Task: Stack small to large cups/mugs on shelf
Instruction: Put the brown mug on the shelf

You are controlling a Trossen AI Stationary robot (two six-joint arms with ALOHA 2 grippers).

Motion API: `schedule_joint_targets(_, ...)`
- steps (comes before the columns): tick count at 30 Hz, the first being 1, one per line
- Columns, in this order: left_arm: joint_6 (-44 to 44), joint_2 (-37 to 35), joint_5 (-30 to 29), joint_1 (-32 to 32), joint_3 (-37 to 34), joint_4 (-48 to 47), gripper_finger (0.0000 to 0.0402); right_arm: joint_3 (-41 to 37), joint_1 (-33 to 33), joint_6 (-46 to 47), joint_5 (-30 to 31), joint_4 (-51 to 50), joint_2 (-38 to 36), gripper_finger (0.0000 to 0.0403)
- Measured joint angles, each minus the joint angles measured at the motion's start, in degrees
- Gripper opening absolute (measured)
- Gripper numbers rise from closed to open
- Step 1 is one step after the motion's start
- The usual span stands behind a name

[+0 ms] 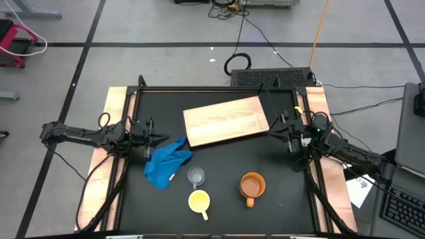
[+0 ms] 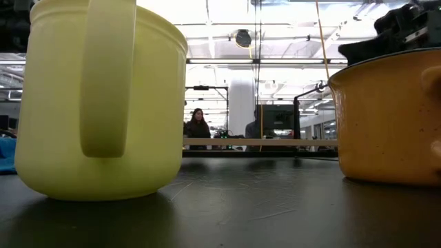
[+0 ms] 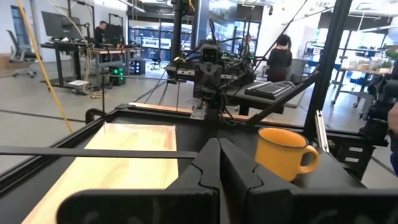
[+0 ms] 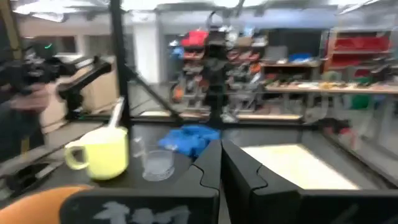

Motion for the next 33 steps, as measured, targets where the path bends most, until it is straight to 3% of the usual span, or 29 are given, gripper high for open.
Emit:
schedule_joint_targets(4,-0.35,0.0,1.15,0.0,0.0,0.0,0.0003,6.58,1.72,1.12,0.28,0.39,4.11,0.0)
schedule_joint_targets(9,-0.82,0.02,2.57,0.0,0.0,-0.17,0.0003,15.69,6.17,-1.39,0.23,-7.97,10.53,0.0004)
schedule_joint_targets(16,-1.16,0.0,5.59,0.0,0.0,-0.22,0.0003,22.72,14.63,-4.56,0.14,-10.44,18.17,0.0041)
schedule_joint_targets(20,-1.14,0.01,5.59,0.0,0.0,-0.26,0.0003,25.92,19.04,-4.56,0.83,-12.62,21.91,0.0083)
schedule_joint_targets(27,-0.32,0.0,5.57,0.0,0.0,-0.26,0.0003,33.11,26.81,-6.5,9.75,-21.79,27.37,0.0184)
schedule_joint_targets(33,-0.33,0.02,5.57,0.0,0.0,-0.26,0.0003,38.83,34.84,-9.48,16.57,-28.8,32.34,0.0227)
